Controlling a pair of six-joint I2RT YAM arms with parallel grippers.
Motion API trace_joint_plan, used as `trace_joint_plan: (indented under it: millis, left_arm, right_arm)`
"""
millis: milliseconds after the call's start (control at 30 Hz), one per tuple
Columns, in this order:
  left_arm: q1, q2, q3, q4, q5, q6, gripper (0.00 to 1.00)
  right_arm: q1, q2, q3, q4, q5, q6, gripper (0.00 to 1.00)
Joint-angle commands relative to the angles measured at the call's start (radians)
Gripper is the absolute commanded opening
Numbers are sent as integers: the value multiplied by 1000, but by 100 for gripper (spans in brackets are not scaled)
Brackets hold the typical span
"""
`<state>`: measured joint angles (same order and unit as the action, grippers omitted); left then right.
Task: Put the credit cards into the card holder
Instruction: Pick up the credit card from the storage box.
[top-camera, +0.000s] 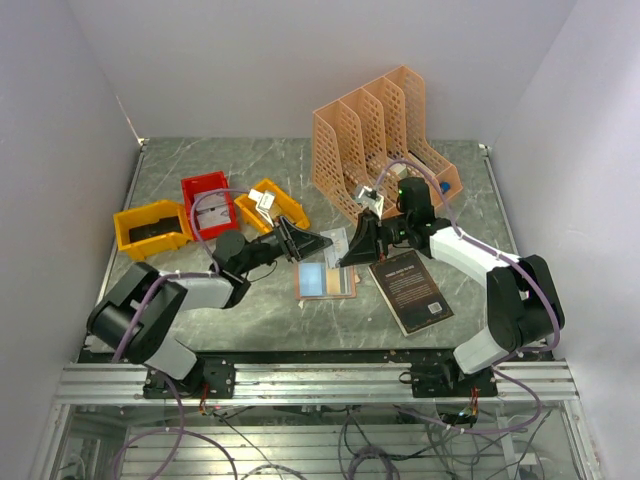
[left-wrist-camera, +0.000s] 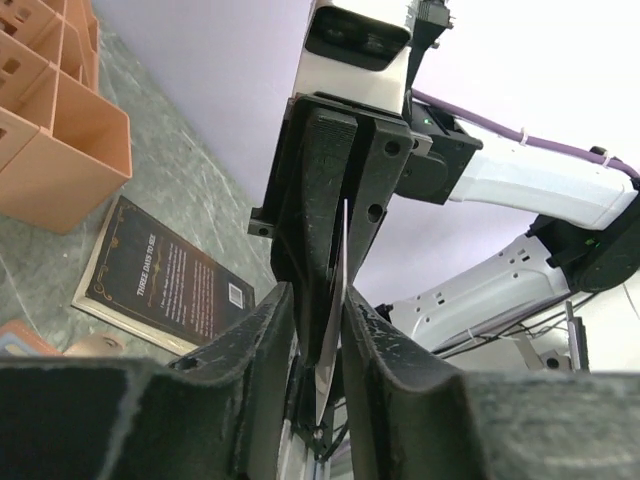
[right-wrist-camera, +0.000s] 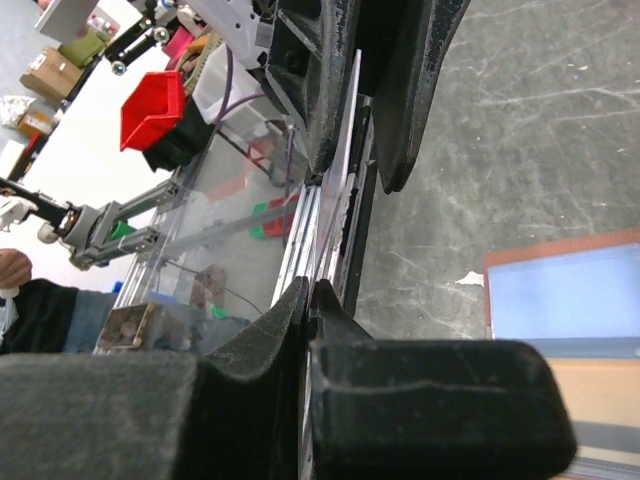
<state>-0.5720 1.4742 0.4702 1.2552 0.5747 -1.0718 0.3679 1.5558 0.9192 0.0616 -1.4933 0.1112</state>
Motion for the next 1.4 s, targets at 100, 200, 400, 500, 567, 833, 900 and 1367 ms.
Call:
trace_joint_plan:
  millis: [100, 200, 400, 500, 567, 833, 900, 1367]
  left_arm:
    - [44, 102, 54, 249, 157, -154, 37]
    - [70, 90, 63, 218, 214, -131, 39]
    - [129, -46, 105, -173, 320, 93, 41]
    - [132, -121, 176, -523, 315, 327, 43]
    - [132, -148, 225, -719, 310, 438, 43]
    - [132, -156, 308, -988, 349, 597, 42]
    - [132, -161, 305, -988, 358, 599, 42]
    - [131, -145, 259, -789, 395, 466, 36]
  right_arm:
    - [5, 13, 77, -266, 60, -262, 0]
    - [12, 43, 148, -406, 97, -376, 0]
    - [36, 69, 187, -516, 143, -468, 0]
    - [47, 79, 199, -546, 153, -499, 0]
    - [53, 85, 208, -566, 156, -516, 0]
    - [58, 92, 223, -597, 156, -543, 0]
    - [59, 92, 225, -601, 159, -549, 0]
    - [61, 102, 224, -600, 170, -547, 0]
